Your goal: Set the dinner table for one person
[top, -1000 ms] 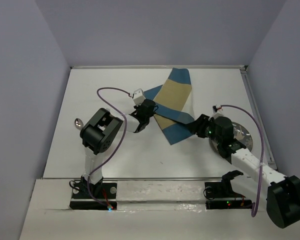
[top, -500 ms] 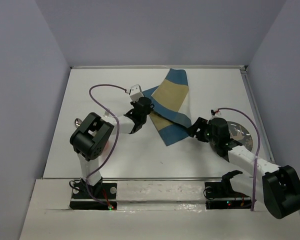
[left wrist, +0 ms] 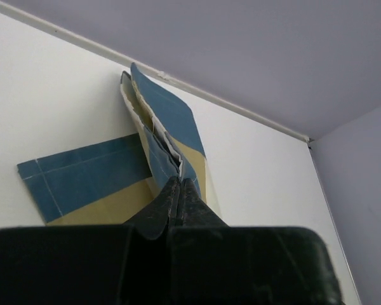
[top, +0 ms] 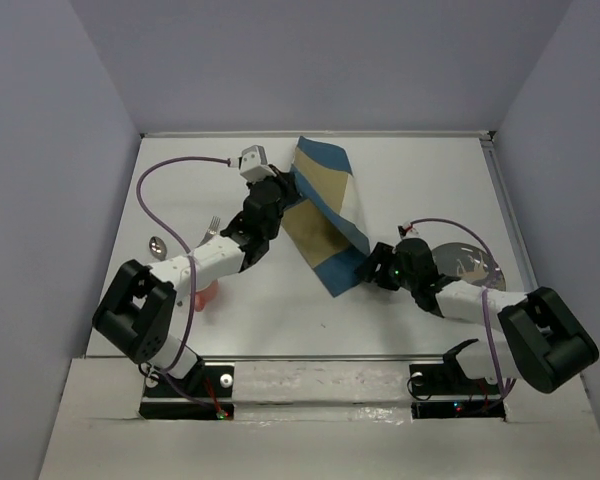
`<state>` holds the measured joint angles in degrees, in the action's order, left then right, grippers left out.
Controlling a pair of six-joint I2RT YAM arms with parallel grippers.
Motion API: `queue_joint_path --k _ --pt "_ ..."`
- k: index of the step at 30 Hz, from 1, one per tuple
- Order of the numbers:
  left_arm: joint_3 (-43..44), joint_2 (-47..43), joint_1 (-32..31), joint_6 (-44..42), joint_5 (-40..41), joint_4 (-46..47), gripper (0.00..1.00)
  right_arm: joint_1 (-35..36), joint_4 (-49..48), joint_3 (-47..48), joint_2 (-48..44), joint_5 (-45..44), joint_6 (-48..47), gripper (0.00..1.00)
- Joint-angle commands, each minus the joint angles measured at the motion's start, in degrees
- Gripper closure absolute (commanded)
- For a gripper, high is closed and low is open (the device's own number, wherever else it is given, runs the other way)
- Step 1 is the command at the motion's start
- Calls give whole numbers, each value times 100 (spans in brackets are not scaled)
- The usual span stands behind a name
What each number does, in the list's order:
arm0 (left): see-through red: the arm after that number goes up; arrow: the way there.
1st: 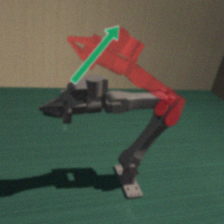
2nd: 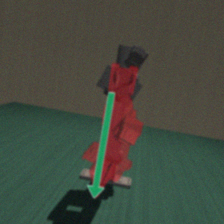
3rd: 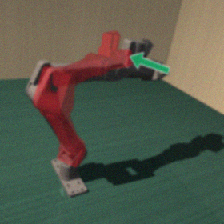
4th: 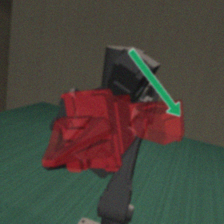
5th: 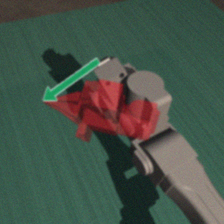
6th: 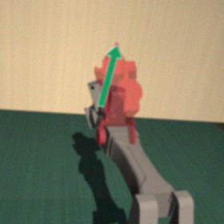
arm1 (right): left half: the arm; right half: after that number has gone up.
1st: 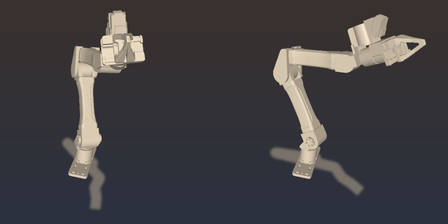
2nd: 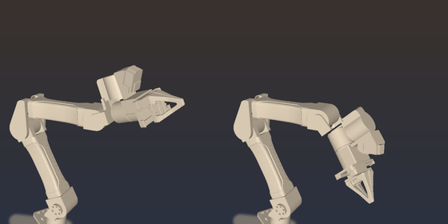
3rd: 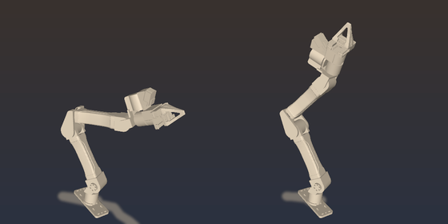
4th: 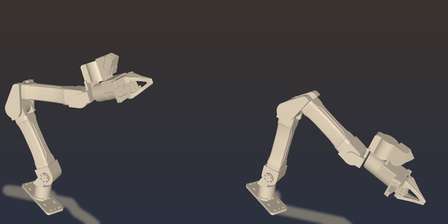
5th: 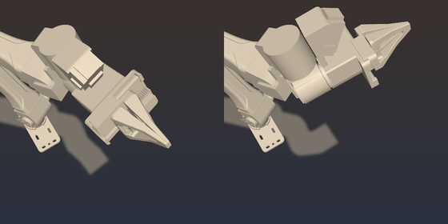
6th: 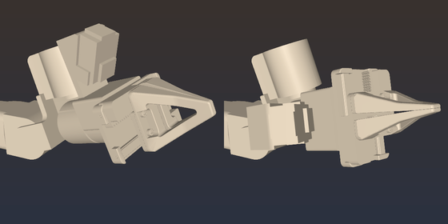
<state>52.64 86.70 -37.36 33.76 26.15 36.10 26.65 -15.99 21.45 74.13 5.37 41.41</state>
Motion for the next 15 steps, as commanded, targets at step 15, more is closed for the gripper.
queue_joint_path --k 15 --pt "-26 -1084 107 -704 180 178 100 1193 -2107 -598 1243 -405 1483 51"
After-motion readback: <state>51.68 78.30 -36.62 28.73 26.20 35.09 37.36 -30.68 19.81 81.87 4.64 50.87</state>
